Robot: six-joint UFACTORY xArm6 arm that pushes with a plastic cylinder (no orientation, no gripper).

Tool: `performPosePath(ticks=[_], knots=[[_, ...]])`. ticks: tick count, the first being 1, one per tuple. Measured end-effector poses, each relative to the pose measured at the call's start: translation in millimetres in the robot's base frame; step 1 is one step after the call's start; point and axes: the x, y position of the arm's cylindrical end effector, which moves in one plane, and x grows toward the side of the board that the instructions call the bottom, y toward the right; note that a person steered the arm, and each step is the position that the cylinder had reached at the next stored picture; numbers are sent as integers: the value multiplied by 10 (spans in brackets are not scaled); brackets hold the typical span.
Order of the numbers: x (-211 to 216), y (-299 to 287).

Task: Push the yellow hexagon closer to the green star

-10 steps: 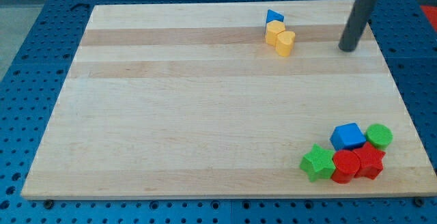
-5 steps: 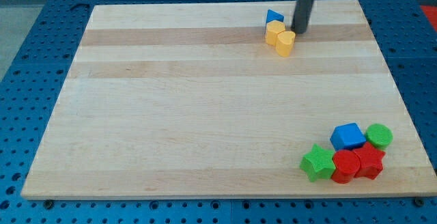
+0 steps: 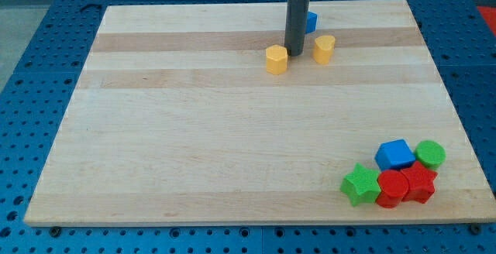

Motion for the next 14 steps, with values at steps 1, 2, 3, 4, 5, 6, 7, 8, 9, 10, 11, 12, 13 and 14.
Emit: performPosePath(ticks=[1,2,3,4,5,6,7,8,9,10,11,12,13,14], knots=[[-99,-214],[169,-382],[581,-380],[636,-379],[514,-368],[559,-264],[932,-211],[1247,-182],[1226,-182],[1085,-225],[1102,-376],[1403,-375],[1818,-162],[2057,13]])
